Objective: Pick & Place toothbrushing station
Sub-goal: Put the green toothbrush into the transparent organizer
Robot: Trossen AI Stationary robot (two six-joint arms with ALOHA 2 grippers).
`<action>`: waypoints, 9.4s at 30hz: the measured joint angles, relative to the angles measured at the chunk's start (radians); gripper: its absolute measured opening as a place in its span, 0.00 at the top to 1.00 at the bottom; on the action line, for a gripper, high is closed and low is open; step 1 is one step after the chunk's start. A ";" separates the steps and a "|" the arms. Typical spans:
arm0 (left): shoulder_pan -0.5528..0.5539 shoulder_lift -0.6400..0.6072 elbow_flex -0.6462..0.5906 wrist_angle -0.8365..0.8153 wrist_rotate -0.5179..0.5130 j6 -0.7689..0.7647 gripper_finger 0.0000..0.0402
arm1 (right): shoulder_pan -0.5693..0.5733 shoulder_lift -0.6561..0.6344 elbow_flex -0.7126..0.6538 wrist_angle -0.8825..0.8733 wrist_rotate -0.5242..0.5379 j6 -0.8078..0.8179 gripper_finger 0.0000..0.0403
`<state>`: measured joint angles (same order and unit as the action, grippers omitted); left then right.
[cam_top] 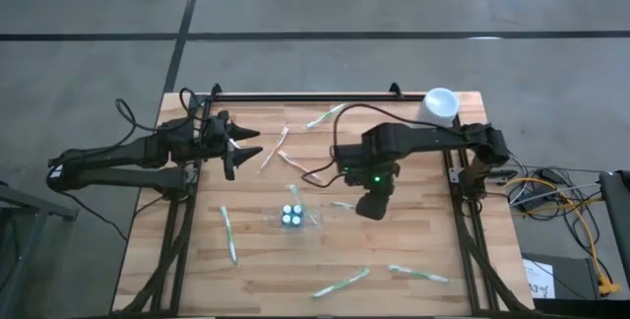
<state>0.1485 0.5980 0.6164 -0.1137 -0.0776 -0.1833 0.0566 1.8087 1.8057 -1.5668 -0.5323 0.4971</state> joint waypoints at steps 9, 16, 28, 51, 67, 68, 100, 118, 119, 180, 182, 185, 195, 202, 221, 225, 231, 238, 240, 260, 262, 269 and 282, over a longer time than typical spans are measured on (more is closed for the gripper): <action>0.000 0.000 0.000 0.000 0.001 0.000 0.40 | 0.005 0.091 0.093 -0.004 -0.001 -0.057 0.92; 0.000 0.000 0.000 0.000 0.001 0.000 0.40 | 0.012 0.111 0.096 0.002 -0.019 -0.072 0.92; 0.000 0.000 0.000 0.000 0.005 0.000 0.40 | 0.013 0.170 0.081 0.027 -0.017 -0.105 0.92; 0.000 0.000 0.000 0.000 0.000 0.000 0.40 | 0.013 0.171 0.074 0.067 0.037 -0.104 0.87; 0.000 0.000 0.000 0.000 0.000 0.000 0.40 | 0.013 0.171 0.079 0.078 0.037 -0.108 0.87; 0.000 0.000 0.000 0.000 0.000 0.000 0.40 | 0.012 0.171 0.079 0.078 0.037 -0.108 0.87; 0.000 0.000 0.000 0.000 0.004 0.000 0.40 | 0.111 -0.116 -0.111 0.251 0.559 0.031 0.88; 0.000 0.000 0.000 0.000 0.000 0.000 0.40 | 0.128 -0.494 -0.688 0.845 0.584 0.141 0.92; 0.000 0.000 0.000 0.000 0.000 0.000 0.40 | 0.128 -0.510 -0.718 0.876 0.584 0.149 0.92; -0.001 0.307 0.308 -0.350 0.073 0.011 0.40 | 0.141 -0.450 -0.795 1.207 0.588 -0.052 0.93; -0.001 0.381 0.364 -0.399 0.095 0.041 0.40 | 0.135 -0.450 -0.795 1.204 0.588 -0.052 0.93; -0.001 0.469 0.473 -0.437 0.107 0.098 0.40 | 0.131 -0.450 -0.784 1.204 0.588 -0.055 0.93; -0.002 0.682 0.829 -0.731 0.114 0.240 0.40 | 0.130 -0.450 -0.779 1.197 0.587 -0.064 0.93; -0.002 0.798 0.960 -0.736 0.184 0.274 0.40 | 0.125 -0.450 -0.779 1.204 0.644 -0.063 0.93; -0.002 0.903 0.966 -0.960 0.200 0.277 0.40 | 0.119 -0.450 -0.639 0.986 0.704 -0.064 0.93; -0.002 0.902 0.966 -0.959 0.200 0.277 0.40 | 0.119 -0.450 -0.619 0.986 0.707 -0.092 0.93; -0.002 0.902 0.966 -0.957 0.200 0.277 0.40 | 0.115 -0.450 -0.596 0.987 0.720 -0.105 0.93; -0.002 0.902 0.966 -0.949 0.200 0.277 0.40 | 0.113 -0.448 -0.594 0.990 0.719 -0.105 0.93; -0.002 0.902 0.966 -0.940 0.200 0.277 0.40 | 0.113 -0.447 -0.594 0.996 0.719 -0.105 0.93; -0.002 0.902 0.920 -0.889 0.201 0.262 0.44 | 0.113 -0.447 -0.595 0.995 0.719 -0.109 0.93; -0.002 0.901 0.906 -0.891 0.202 0.249 0.47 | 0.113 -0.447 -0.595 0.995 0.719 -0.109 0.93; -0.002 0.901 0.889 -0.888 0.204 0.233 0.59 | 0.113 -0.447 -0.595 0.995 0.719 -0.109 0.93; -0.002 0.901 0.889 -0.786 0.235 0.257 0.68 | 0.113 -0.447 -0.595 0.995 0.718 -0.108 0.93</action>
<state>0.1463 1.4994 1.5051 -0.9002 0.1572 0.0738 0.1696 1.3617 1.2102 -0.5716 0.1860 0.3893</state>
